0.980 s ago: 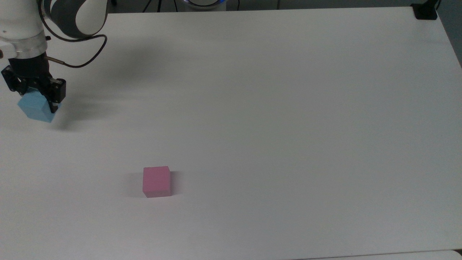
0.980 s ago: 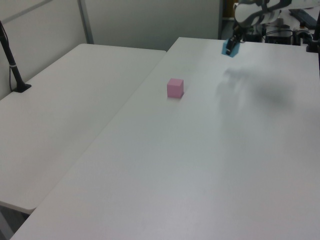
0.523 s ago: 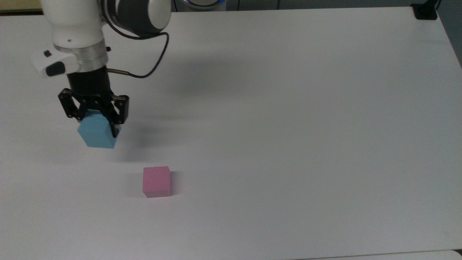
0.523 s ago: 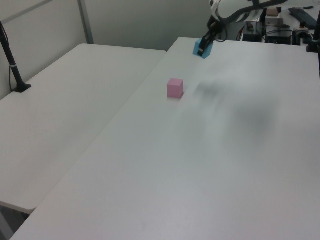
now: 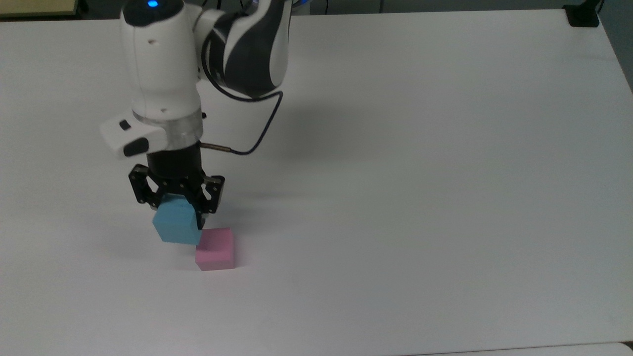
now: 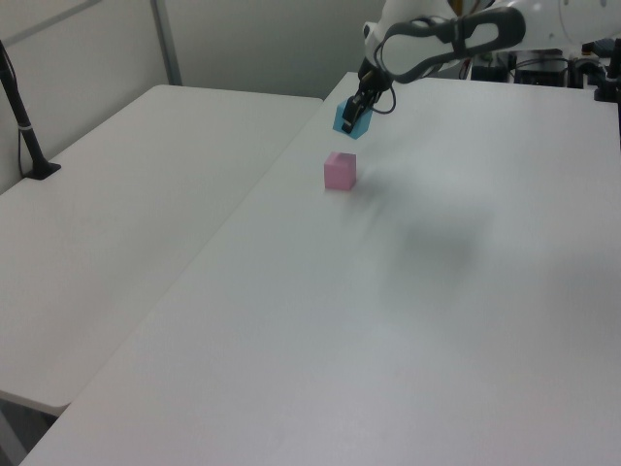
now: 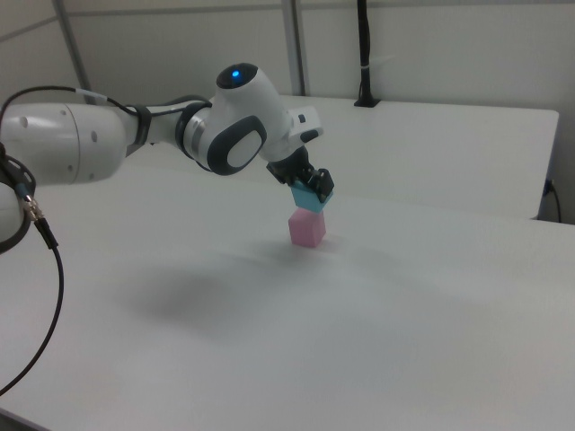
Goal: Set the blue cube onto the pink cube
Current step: 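Lower the light-blue cube onto the pink cube's top face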
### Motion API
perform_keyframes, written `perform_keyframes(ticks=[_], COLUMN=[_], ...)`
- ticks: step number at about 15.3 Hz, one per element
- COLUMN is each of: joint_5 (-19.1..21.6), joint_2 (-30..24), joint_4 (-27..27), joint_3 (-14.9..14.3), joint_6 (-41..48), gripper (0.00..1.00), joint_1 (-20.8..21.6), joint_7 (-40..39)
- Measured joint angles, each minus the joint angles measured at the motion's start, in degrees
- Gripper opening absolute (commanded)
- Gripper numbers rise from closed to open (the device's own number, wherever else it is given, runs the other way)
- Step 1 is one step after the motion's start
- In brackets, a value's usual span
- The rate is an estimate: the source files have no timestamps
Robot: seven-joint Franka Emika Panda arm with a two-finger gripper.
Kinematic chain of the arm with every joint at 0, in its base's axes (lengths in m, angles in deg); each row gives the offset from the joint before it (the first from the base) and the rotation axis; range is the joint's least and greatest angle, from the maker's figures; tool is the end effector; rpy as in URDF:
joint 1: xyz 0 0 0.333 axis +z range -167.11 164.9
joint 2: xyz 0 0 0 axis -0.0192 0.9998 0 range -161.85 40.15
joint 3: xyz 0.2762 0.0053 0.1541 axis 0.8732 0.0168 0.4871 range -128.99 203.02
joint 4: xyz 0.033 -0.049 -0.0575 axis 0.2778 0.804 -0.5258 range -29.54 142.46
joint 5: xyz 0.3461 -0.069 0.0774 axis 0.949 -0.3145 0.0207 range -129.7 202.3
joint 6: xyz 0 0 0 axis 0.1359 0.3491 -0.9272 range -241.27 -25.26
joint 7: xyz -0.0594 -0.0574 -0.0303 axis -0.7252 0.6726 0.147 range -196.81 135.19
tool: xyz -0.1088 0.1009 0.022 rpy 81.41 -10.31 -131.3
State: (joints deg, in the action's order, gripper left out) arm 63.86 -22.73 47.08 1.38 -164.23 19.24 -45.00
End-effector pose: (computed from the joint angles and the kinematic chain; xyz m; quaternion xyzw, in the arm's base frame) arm 0.7366 -0.0790 0.3872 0.9714 -0.0548 0.2292 0.0299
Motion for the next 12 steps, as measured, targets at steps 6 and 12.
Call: perform_keyframes(ticks=[6, 12], joint_5=[0.0, -0.98], joint_2=[3.26, 3.92], joint_4=[-2.41, -2.42], joint_3=[1.27, 1.87], joint_6=[0.0, 0.0], gripper=[0.44, 1.0], joint_1=[0.35, 0.49], joint_7=[0.04, 0.04])
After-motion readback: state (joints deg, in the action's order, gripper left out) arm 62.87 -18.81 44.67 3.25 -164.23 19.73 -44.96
